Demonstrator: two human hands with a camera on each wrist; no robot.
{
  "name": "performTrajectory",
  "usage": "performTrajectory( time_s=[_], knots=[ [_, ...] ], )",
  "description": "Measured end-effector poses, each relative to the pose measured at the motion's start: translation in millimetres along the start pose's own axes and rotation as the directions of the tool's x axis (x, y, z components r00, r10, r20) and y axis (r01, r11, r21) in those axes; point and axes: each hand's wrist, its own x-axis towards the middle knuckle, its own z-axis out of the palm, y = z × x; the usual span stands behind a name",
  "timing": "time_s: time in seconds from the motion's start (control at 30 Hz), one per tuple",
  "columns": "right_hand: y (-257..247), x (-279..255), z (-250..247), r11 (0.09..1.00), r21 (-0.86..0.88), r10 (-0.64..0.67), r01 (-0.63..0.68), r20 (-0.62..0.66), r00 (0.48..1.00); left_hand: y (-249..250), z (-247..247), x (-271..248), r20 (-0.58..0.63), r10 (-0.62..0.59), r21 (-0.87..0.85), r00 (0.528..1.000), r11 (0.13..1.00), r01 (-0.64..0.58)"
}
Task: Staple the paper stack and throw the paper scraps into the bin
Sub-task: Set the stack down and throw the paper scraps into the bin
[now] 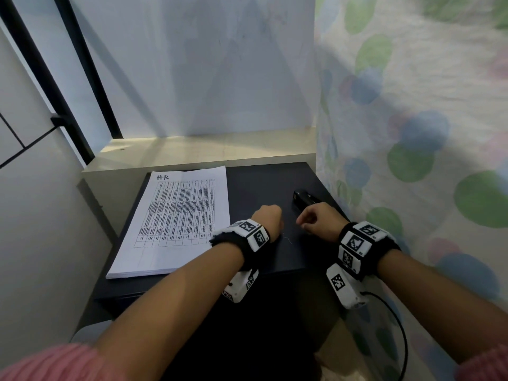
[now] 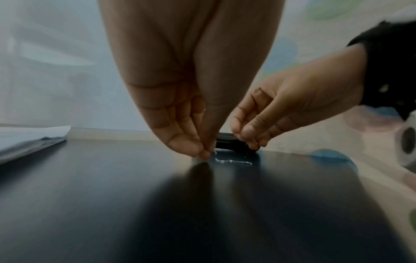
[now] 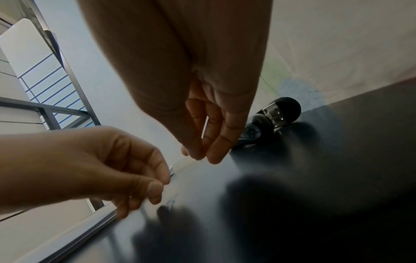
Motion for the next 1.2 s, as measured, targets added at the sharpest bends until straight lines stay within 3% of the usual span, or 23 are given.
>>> performTrajectory(
  time_s=[0.43, 0.7, 1.0, 1.2],
  knots=[
    [-3.2, -2.8, -0.8, 0.999, 0.005, 0.031, -0.032, 0.045, 0.999, 12.4, -3.9, 1.5, -0.007, -0.008, 0.055, 1.000, 0.998, 0.008],
    [-3.1, -8.6, -7.1, 0.999, 0.035, 0.035, -0.036, 0.031, 0.999, 23.9, -2.6, -5.9, 0.129, -0.034, 0.069, 0.991, 0.997, 0.026],
    [2.1, -12.9, -9.2, 0.998, 0.046, 0.033, -0.033, 0.016, 0.999, 31.6, -6.5, -1.1, 0.045, -0.061, 0.082, 0.997, 0.995, 0.057],
    [6.7, -15.4, -10.7, 0.997, 0.065, 0.039, -0.040, 0.023, 0.999, 40.7, -7.3, -3.6, 0.042, -0.017, 0.187, 0.999, 0.982, 0.009]
  ],
)
